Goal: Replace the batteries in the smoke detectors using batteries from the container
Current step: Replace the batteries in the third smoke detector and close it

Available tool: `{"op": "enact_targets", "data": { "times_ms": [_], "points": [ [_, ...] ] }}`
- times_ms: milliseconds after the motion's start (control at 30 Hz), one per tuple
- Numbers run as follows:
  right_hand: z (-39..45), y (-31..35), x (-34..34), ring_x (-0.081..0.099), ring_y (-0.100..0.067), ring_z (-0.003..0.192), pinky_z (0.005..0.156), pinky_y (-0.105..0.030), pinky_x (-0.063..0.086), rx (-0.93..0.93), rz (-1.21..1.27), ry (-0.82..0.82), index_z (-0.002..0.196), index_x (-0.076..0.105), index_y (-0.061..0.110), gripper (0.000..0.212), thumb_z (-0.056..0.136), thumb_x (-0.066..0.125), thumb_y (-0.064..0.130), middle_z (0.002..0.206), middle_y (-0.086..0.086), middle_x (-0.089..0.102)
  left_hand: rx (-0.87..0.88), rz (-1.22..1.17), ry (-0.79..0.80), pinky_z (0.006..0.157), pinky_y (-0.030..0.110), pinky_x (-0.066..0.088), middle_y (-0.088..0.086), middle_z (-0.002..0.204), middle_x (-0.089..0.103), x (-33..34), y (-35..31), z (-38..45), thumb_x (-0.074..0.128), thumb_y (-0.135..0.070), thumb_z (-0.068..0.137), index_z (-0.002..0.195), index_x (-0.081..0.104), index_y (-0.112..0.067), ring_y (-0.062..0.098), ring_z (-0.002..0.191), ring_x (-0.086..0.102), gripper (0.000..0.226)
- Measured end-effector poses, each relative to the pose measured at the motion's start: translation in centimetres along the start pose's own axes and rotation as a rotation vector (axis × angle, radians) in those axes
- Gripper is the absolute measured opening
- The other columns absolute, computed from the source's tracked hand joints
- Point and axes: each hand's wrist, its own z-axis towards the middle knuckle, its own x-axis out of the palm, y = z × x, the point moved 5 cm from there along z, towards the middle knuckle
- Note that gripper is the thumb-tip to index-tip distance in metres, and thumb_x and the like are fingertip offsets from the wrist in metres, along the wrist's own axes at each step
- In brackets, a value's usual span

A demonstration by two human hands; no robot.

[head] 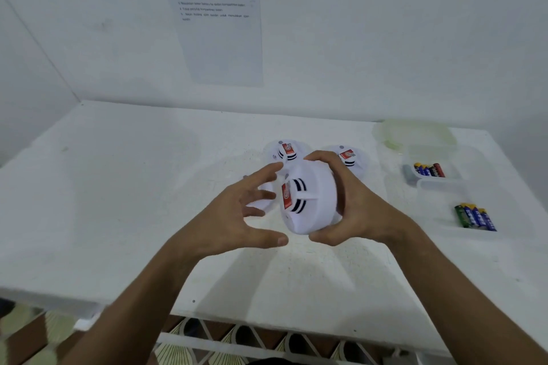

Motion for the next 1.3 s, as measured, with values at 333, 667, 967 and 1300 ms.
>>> {"op": "enact_targets", "data": {
  "times_ms": [333, 667, 967, 1300],
  "points": [
    [-0.2, -0.9, 0.0, 0.052, -0.022, 0.13, 0.103, -0.047, 0.05, 0.047, 0.035, -0.076, 0.141, 0.044, 0.022, 0.102, 0.052, 0.094, 0.018, 0.139, 0.001, 0.054, 0.141, 0.041, -0.132, 0.081, 0.038, 0.059, -0.005, 0.114, 0.066, -0.4, -0.6, -0.5, 0.092, -0.027, 0.059, 0.135, 0.055, -0.03, 0.024, 0.093, 0.068, 0.084],
    [0.2, -1.0, 0.3, 0.048, -0.008, 0.129, 0.098, -0.026, 0.05, 0.009, -0.098, -0.13, 0.136, 0.048, 0.039, 0.103, 0.044, 0.095, 0.035, 0.136, 0.011, 0.047, 0.208, 0.204, -0.198, 0.073, 0.034, 0.059, -0.014, 0.099, 0.063, -1.6, -0.7, -0.3, 0.087, -0.044, 0.051, 0.127, 0.059, -0.038, 0.021, 0.088, 0.063, 0.082],
    [0.7, -0.8, 0.4, 0.052, -0.012, 0.128, 0.102, -0.031, 0.051, 0.003, -0.061, -0.133, 0.14, 0.045, 0.035, 0.101, 0.052, 0.095, 0.027, 0.136, 0.012, 0.053, 0.279, 0.199, -0.21, 0.076, 0.026, 0.058, -0.021, 0.102, 0.063, -1.8, -1.0, -0.2, 0.083, -0.046, 0.055, 0.127, 0.054, -0.04, 0.015, 0.092, 0.063, 0.078],
    [1.1, -1.0, 0.4, 0.053, -0.019, 0.131, 0.101, -0.032, 0.051, -0.02, 0.017, -0.093, 0.146, 0.039, 0.016, 0.1, 0.061, 0.089, -0.004, 0.139, 0.004, 0.058, 0.29, 0.22, -0.189, 0.078, 0.027, 0.057, -0.009, 0.105, 0.066, -2.3, -0.9, 0.8, 0.082, -0.049, 0.054, 0.125, 0.054, -0.043, 0.018, 0.094, 0.064, 0.076]
  ]
}}
